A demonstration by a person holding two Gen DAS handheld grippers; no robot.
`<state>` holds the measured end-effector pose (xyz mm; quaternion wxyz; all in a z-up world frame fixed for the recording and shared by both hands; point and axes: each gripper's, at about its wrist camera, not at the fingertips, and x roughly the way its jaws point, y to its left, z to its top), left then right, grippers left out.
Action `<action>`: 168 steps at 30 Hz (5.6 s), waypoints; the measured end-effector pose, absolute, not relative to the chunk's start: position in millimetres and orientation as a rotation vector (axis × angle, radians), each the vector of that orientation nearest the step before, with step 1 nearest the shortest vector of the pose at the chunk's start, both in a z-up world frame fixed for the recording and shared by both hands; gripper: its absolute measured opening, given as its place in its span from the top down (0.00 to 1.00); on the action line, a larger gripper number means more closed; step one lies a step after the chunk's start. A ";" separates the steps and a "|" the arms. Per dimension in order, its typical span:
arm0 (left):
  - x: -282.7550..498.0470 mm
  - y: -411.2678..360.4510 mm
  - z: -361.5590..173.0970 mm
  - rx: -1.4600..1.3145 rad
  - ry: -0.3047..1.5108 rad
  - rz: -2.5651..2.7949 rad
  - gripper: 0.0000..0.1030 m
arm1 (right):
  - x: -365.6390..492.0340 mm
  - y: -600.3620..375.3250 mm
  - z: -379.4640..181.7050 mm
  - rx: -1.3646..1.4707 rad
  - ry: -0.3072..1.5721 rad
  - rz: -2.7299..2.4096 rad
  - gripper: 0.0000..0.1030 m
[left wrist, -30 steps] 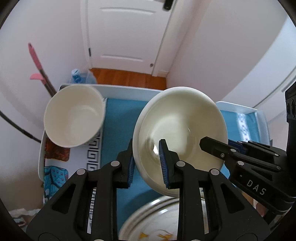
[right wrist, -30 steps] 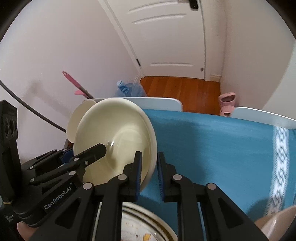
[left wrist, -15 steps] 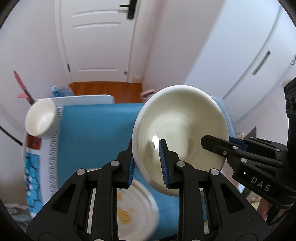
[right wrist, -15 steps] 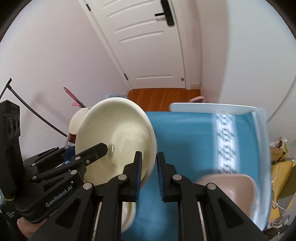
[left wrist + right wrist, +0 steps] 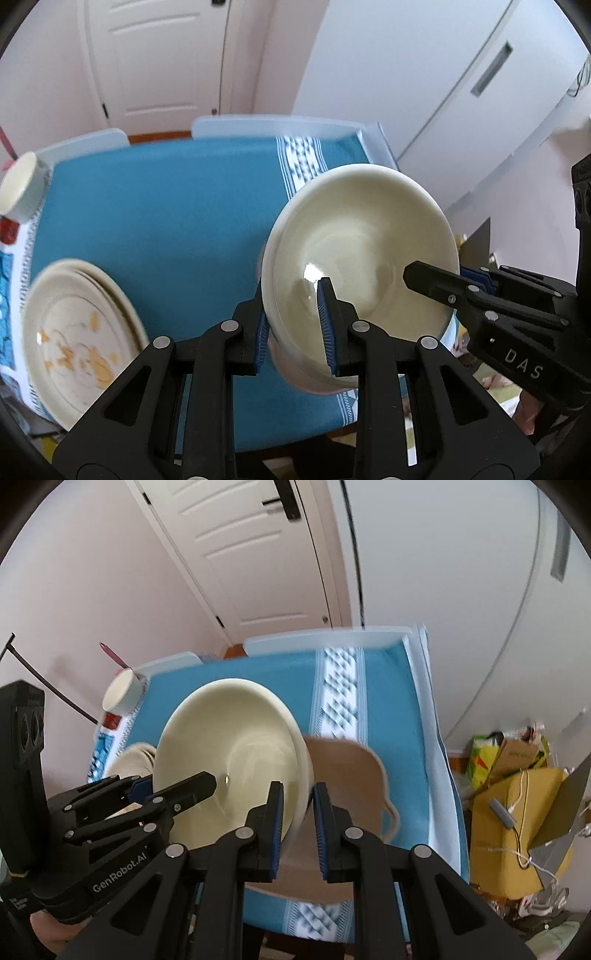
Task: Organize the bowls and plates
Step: 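Lift the cream bowl and lower it into the beige basin, then open both grippers to release the cream bowl and withdraw, then move both grippers to the small white bowl rim and close, then lift the small white bowl and nest it inside the cream bowl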
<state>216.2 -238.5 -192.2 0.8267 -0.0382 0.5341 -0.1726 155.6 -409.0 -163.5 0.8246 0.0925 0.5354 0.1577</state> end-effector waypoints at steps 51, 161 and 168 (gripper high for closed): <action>200.6 -252.3 -192.8 0.052 1.116 -0.279 0.14 | 144.2 -449.0 -181.8 0.218 1.124 0.335 0.51; 176.2 -268.7 -196.9 -0.204 1.129 -0.282 0.75 | 133.3 -431.7 -165.6 0.244 1.115 0.406 0.80; 187.2 -283.1 -224.4 -0.095 1.183 -0.282 0.75 | 138.2 -433.7 -199.0 0.246 1.159 0.378 0.80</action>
